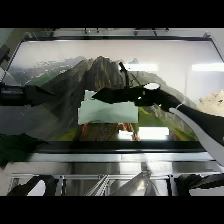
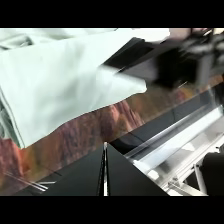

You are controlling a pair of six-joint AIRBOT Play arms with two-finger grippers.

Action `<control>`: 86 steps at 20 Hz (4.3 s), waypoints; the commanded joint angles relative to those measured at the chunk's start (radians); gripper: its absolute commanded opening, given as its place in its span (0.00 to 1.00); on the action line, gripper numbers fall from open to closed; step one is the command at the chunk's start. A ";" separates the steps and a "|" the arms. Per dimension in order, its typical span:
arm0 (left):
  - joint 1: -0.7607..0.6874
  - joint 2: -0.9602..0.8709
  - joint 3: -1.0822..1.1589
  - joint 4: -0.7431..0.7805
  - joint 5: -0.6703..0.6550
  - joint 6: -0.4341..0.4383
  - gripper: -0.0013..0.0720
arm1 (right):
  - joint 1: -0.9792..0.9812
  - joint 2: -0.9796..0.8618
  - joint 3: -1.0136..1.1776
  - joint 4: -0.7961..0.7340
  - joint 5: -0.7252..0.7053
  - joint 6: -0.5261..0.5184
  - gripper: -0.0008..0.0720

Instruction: Fold the shirts.

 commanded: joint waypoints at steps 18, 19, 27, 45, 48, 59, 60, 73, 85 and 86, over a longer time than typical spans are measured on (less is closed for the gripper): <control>0.009 0.025 -0.075 -0.006 -0.031 0.023 0.05 | -0.359 -0.009 -0.285 -0.354 -0.006 0.410 0.89; 0.009 0.025 -0.075 -0.006 -0.030 0.023 0.05 | -0.333 -0.024 -0.285 -0.306 -0.009 0.385 0.89; 0.009 0.025 -0.075 -0.006 -0.013 0.023 0.05 | -0.261 -0.024 -0.284 -0.068 -0.038 0.255 0.04; 0.009 0.023 -0.075 -0.005 -0.007 0.039 0.05 | -1.675 0.612 -0.288 -1.224 0.164 0.745 0.03; 0.009 0.023 -0.075 -0.005 -0.009 0.039 0.05 | -1.676 0.558 -0.288 -1.253 0.194 0.732 0.04; -0.051 0.023 -0.075 -0.006 -0.060 0.039 0.05 | -1.656 0.653 -0.286 -0.749 0.402 0.737 0.97; -0.061 0.023 -0.075 -0.007 -0.062 0.039 0.05 | -1.621 0.676 -0.286 -0.673 0.449 0.729 0.96; -0.330 0.023 -0.073 -0.007 -0.246 0.038 0.05 | -0.813 0.830 -0.286 -0.676 0.237 0.648 0.04; -0.336 0.023 -0.185 0.000 -0.227 -0.008 0.05 | -0.335 0.884 -0.331 -1.007 0.009 0.692 0.04; -0.336 0.023 -0.187 0.001 -0.225 -0.008 0.05 | -0.335 0.884 -0.331 -0.984 0.027 0.696 0.04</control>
